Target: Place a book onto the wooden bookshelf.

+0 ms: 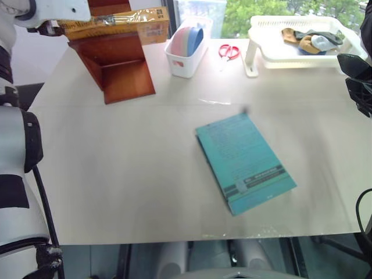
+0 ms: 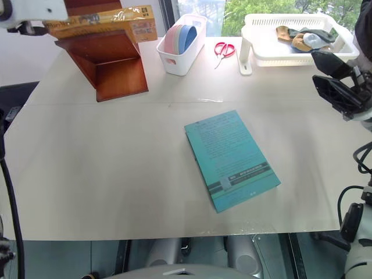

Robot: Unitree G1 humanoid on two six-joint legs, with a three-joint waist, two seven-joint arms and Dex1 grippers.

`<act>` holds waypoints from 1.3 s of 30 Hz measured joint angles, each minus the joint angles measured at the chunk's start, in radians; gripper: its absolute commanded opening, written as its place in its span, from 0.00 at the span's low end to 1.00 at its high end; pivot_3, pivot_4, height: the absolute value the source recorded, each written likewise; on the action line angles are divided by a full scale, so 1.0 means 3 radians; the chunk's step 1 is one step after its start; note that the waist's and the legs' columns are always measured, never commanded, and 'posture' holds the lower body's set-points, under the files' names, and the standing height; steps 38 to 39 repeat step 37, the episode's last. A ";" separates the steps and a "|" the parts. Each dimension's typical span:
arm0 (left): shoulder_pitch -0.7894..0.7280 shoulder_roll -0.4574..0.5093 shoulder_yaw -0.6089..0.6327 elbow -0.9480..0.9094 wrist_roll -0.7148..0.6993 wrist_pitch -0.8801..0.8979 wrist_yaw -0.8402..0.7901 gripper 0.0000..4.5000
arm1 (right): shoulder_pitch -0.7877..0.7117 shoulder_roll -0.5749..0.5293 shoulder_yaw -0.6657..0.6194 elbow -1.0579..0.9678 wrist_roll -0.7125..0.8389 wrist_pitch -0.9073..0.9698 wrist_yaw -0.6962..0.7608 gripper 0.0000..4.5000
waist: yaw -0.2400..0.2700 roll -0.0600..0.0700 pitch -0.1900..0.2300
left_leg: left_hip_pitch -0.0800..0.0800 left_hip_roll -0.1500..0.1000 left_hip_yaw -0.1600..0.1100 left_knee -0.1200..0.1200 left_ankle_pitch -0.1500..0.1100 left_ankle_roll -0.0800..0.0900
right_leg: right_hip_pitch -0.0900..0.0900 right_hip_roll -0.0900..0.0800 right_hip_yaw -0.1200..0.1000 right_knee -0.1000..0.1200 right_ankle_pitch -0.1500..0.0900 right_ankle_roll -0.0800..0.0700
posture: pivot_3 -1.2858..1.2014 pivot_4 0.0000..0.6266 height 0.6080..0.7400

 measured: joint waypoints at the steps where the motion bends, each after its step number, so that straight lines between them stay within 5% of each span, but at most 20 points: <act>1: 0.0010 0.0027 0.0054 -0.0042 -0.0081 -0.0016 -0.0089 0.69 | 0.0001 0.0000 -0.0004 -0.0006 0.0000 -0.0001 -0.0002 1.00 | 0.0000 0.0000 0.0000 | 0.0000 0.0000 0.0000 0.0000 0.0000 0.0000 | 0.0000 -0.0001 0.0000 0.0000 0.0000 0.0000 | 0.52 0.24 1.00; 8: 0.0887 0.0119 0.0748 -0.1154 -0.1076 0.0279 -0.0920 0.69 | 0.0154 0.0001 -0.0042 -0.0112 0.0021 0.0022 -0.0055 1.00 | 0.0015 0.0000 0.0000 | 0.0001 0.0000 -0.0009 0.0006 0.0009 -0.0001 | 0.0001 -0.0006 -0.0008 0.0016 0.0000 0.0000 | 0.52 0.24 1.00; 15: 0.2885 -0.0393 0.1740 -0.3729 -0.2415 0.2274 -0.1053 0.69 | 0.0918 -0.0146 -0.0041 -0.0202 -0.0328 -0.0102 -0.0056 1.00 | -0.0010 0.0004 -0.0003 | 0.0006 0.0001 -0.0022 0.0037 0.0005 0.0013 | 0.0004 -0.0009 -0.0014 0.0045 0.0000 0.0000 | 0.52 0.24 1.00; 17: 0.3472 -0.0544 0.1985 -0.4053 -0.2668 0.2279 -0.0942 0.69 | 0.1099 -0.0234 0.0036 -0.0172 -0.0596 -0.0316 -0.0055 1.00 | -0.0025 0.0005 -0.0004 | 0.0014 0.0005 -0.0021 0.0043 0.0002 0.0017 | 0.0005 -0.0004 -0.0011 0.0057 0.0000 0.0000 | 0.52 0.24 1.00; 23: 0.4404 -0.0916 0.2479 -0.4454 -0.3204 0.2306 -0.0517 0.69 | 0.1377 -0.0247 0.0202 -0.0011 -0.1059 -0.0734 -0.0064 1.00 | -0.0010 0.0002 -0.0003 | 0.0068 0.0004 -0.0017 0.0047 0.0002 0.0017 | 0.0065 -0.0003 -0.0012 0.0053 -0.0001 0.0002 | 0.52 0.24 1.00; 29: 0.5213 -0.1376 0.2522 -0.4939 -0.3397 0.2448 0.0038 0.69 | 0.1485 0.0098 0.0325 0.0053 -0.1317 -0.1173 -0.0253 1.00 | 0.0003 -0.0001 -0.0007 | 0.0078 0.0002 -0.0032 0.0047 0.0000 0.0020 | 0.0087 -0.0009 -0.0019 0.0038 0.0001 0.0004 | 0.52 0.24 1.00; 39: 0.5494 -0.1612 0.2200 -0.5015 -0.3439 0.2191 0.0432 0.69 | 0.1436 0.0330 0.0493 0.0189 -0.1560 -0.1598 -0.0480 1.00 | 0.0007 -0.0001 -0.0007 | 0.0120 -0.0003 -0.0024 0.0029 -0.0001 0.0019 | 0.0124 -0.0013 -0.0014 0.0028 0.0001 0.0003 | 0.52 0.24 1.00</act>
